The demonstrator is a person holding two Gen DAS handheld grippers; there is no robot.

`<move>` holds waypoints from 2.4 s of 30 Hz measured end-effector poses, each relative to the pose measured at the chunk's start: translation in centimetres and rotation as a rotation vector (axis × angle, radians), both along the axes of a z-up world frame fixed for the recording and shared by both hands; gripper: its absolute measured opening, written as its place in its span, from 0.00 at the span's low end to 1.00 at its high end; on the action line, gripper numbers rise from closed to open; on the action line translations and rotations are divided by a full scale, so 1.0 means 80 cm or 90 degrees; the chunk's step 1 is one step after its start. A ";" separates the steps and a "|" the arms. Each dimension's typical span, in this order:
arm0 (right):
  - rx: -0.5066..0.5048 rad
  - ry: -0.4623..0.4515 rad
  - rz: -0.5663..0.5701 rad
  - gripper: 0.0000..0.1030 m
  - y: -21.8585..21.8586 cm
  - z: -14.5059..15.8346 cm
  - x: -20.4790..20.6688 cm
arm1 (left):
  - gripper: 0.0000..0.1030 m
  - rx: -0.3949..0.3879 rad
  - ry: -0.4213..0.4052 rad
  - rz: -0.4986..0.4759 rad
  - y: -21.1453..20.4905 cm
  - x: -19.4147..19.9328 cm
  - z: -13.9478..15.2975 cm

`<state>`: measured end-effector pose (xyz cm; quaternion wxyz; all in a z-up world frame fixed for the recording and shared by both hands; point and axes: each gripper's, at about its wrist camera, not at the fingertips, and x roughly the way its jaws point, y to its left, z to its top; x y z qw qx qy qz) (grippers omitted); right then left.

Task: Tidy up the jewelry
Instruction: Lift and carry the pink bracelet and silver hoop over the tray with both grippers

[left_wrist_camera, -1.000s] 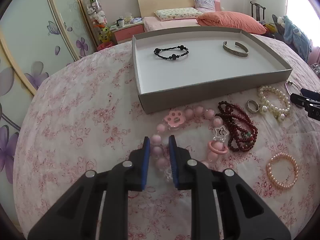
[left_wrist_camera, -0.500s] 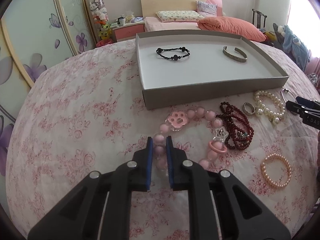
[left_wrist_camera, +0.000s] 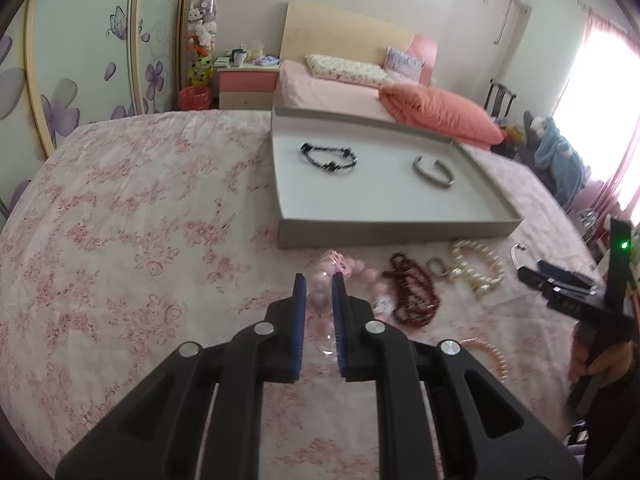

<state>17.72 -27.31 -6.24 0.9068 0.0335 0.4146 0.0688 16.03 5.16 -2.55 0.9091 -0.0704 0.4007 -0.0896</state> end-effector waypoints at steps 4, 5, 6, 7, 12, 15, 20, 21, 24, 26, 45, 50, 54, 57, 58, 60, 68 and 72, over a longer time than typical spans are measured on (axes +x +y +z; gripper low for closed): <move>0.006 -0.028 0.007 0.69 0.006 0.014 -0.009 | 0.13 -0.027 -0.017 -0.004 -0.001 -0.007 0.012; 0.007 -0.035 0.008 0.69 0.007 0.017 -0.011 | 0.13 -0.033 -0.021 -0.006 -0.003 -0.009 0.016; 0.005 -0.047 0.011 0.69 0.010 0.022 -0.014 | 0.13 -0.035 -0.024 -0.007 -0.003 -0.009 0.017; 0.003 -0.057 0.013 0.69 0.012 0.026 -0.017 | 0.13 -0.038 -0.029 -0.009 -0.004 -0.011 0.020; 0.002 -0.099 0.029 0.70 0.023 0.044 -0.028 | 0.13 -0.049 -0.047 -0.019 -0.012 -0.017 0.032; 0.003 -0.122 0.036 0.70 0.029 0.053 -0.034 | 0.13 -0.054 -0.054 -0.024 -0.015 -0.020 0.038; 0.003 -0.159 0.045 0.70 0.035 0.065 -0.045 | 0.13 -0.060 -0.068 -0.027 -0.016 -0.025 0.046; 0.000 -0.169 0.048 0.70 0.037 0.068 -0.047 | 0.13 -0.061 -0.072 -0.028 -0.017 -0.026 0.049; -0.010 -0.197 0.055 0.70 0.043 0.076 -0.055 | 0.13 -0.063 -0.080 -0.031 -0.019 -0.030 0.053; -0.015 -0.218 0.059 0.70 0.047 0.082 -0.060 | 0.13 -0.065 -0.085 -0.033 -0.021 -0.031 0.057; -0.023 -0.374 0.047 0.70 0.060 0.131 -0.072 | 0.13 -0.048 -0.171 -0.032 -0.051 -0.022 0.120; -0.020 -0.392 0.040 0.70 0.060 0.138 -0.055 | 0.13 -0.039 -0.183 -0.019 -0.057 0.001 0.132; -0.022 -0.398 0.037 0.70 0.063 0.139 -0.032 | 0.13 -0.030 -0.182 -0.010 -0.062 0.025 0.134; -0.027 -0.394 0.037 0.70 0.067 0.133 -0.012 | 0.13 -0.025 -0.176 -0.004 -0.064 0.048 0.133; -0.030 -0.390 0.038 0.70 0.069 0.130 -0.003 | 0.13 -0.022 -0.173 -0.002 -0.066 0.057 0.132; -0.034 -0.384 0.041 0.70 0.073 0.125 0.013 | 0.13 -0.016 -0.170 0.000 -0.070 0.073 0.129; -0.024 -0.282 0.047 0.70 0.077 0.088 0.088 | 0.13 0.004 -0.132 0.020 -0.074 0.143 0.100; -0.019 -0.213 0.042 0.70 0.079 0.070 0.120 | 0.13 0.008 -0.104 0.025 -0.075 0.170 0.077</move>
